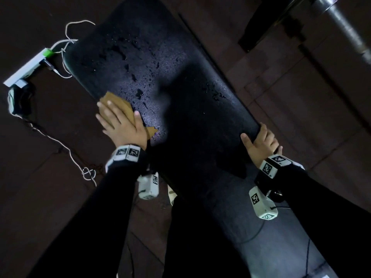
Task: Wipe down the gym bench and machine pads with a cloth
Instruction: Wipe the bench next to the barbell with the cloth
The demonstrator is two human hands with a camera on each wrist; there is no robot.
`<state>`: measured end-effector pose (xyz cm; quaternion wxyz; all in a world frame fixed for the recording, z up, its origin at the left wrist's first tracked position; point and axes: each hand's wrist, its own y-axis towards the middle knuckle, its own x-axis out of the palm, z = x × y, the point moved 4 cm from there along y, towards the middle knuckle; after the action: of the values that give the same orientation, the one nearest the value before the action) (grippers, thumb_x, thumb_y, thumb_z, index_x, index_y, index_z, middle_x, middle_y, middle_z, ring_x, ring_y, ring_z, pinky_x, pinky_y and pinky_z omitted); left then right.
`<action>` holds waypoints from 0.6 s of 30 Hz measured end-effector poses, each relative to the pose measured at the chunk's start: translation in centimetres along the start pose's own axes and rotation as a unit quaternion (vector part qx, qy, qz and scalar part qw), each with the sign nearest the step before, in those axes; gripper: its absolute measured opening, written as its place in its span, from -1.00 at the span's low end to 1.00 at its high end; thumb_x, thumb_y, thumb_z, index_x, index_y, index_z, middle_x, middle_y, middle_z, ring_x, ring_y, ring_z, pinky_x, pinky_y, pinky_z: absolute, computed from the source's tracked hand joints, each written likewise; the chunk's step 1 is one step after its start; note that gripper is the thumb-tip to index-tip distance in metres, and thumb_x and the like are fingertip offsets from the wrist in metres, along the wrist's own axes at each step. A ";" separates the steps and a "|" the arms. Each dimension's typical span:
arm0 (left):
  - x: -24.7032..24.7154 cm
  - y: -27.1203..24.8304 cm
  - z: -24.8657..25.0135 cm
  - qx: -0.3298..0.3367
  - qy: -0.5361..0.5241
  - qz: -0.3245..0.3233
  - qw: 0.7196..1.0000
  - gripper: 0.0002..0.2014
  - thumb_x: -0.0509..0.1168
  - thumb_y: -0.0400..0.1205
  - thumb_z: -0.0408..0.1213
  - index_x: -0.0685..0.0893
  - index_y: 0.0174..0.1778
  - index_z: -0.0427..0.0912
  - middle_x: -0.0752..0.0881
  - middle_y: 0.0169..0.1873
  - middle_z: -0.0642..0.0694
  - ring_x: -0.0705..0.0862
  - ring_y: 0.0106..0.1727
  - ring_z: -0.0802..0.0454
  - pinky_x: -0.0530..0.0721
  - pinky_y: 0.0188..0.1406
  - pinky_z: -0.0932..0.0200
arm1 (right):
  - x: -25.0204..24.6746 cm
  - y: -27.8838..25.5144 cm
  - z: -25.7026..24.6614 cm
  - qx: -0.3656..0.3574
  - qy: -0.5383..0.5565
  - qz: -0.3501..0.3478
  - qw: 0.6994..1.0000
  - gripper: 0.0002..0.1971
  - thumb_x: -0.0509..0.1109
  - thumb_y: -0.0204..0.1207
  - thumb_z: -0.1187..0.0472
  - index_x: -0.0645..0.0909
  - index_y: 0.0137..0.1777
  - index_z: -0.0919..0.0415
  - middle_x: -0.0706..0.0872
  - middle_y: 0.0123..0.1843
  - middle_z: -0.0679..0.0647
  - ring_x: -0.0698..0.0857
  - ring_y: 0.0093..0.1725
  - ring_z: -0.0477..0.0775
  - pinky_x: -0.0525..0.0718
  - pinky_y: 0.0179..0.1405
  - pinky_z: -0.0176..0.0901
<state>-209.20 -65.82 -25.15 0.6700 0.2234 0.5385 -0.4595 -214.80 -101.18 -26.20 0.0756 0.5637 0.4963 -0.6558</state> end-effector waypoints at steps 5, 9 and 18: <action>0.5 1.0 3.0 0.119 0.102 -0.073 0.985 -0.29 -0.16 0.67 0.18 -0.01 0.68 -0.16 -0.09 0.68 -0.10 -0.19 0.67 -0.25 -0.27 0.49 -0.45 | -0.4 -0.2 -0.1 0.006 0.003 -0.038 0.999 -0.26 0.11 0.56 -0.29 -0.01 0.64 -0.01 0.11 0.65 0.09 0.05 0.63 0.21 -0.12 0.58 0.24; 2.7 -4.0 5.8 0.258 0.132 -0.118 0.950 -0.33 -0.13 0.67 0.13 0.10 0.66 -0.15 0.06 0.67 -0.10 -0.04 0.67 -0.22 -0.28 0.50 -0.40 | -0.7 -0.5 -0.4 0.009 0.006 -0.034 0.999 -0.27 0.12 0.56 -0.28 0.01 0.64 0.00 0.11 0.65 0.09 0.05 0.63 0.22 -0.12 0.59 0.24; 1.8 -10.4 1.4 0.313 0.142 -0.158 0.926 -0.41 -0.04 0.67 0.02 0.18 0.64 -0.10 0.15 0.64 -0.04 0.01 0.66 -0.04 0.05 0.56 -0.26 | -0.7 -0.4 -0.3 0.006 0.008 -0.050 0.999 -0.26 0.12 0.56 -0.29 -0.02 0.64 0.00 0.09 0.65 0.09 0.02 0.63 0.21 -0.13 0.59 0.24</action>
<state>-217.38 -72.60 -24.35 0.4011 0.3964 0.4852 -0.6682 -214.57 -101.06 -25.32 0.0354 0.5434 0.5208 -0.6574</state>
